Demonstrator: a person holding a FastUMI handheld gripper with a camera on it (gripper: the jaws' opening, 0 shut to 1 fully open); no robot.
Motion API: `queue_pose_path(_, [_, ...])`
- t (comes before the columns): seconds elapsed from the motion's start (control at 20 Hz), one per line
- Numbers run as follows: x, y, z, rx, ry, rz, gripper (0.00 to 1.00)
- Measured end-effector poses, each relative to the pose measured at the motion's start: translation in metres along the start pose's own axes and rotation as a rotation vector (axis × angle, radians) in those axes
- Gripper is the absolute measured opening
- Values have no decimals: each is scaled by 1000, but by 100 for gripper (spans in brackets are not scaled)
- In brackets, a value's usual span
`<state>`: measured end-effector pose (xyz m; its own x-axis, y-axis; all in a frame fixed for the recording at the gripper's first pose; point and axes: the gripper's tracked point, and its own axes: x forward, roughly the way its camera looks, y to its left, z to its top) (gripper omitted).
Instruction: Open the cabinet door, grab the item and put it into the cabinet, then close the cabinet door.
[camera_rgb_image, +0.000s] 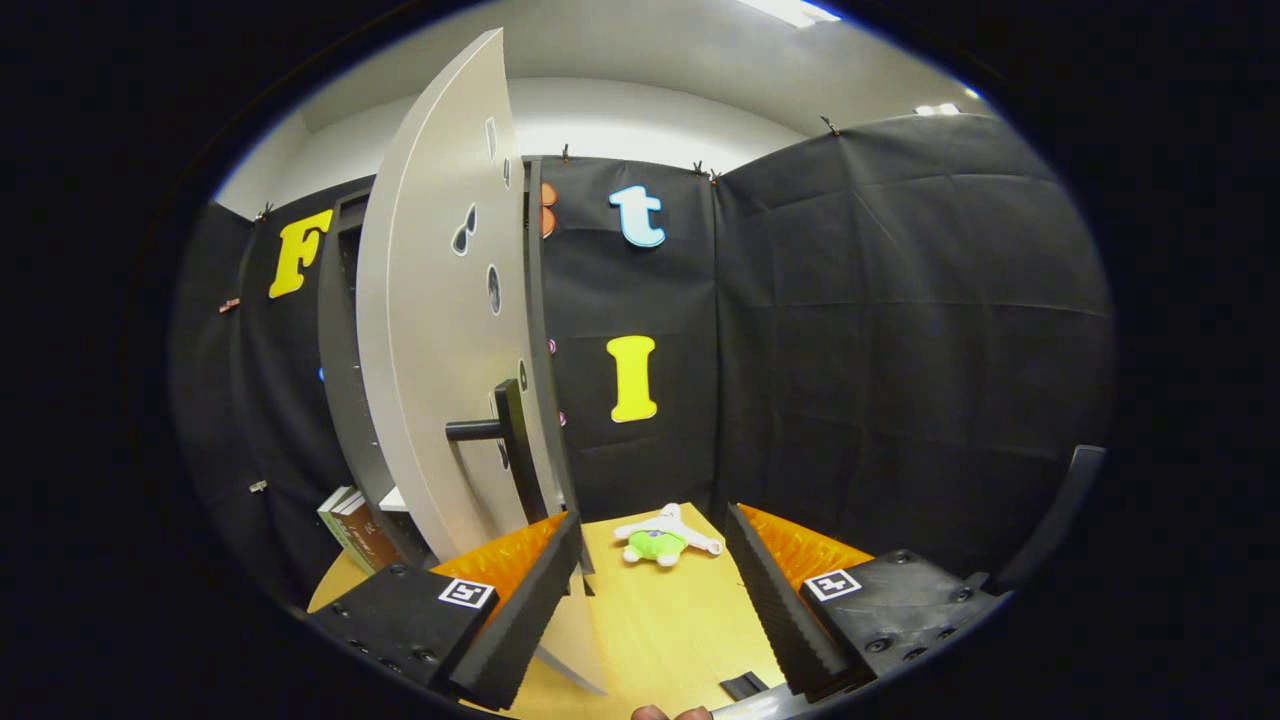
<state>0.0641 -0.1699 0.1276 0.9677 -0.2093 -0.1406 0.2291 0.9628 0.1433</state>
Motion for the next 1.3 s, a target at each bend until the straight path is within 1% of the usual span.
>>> queue_pose_path(0.15, [-4, 17, -2, -12, 8, 31, 97])
queue_pose_path(0.45, [-8, 52, -8, 8, 24, 108, 97])
queue_pose_path(0.9, [-9, 110, -16, 19, 50, 246, 97])
queue_pose_path(1.1, [-1, 147, -23, 36, 65, 304, 98])
queue_pose_path(1.3, [5, 166, -33, 32, 88, 357, 98])
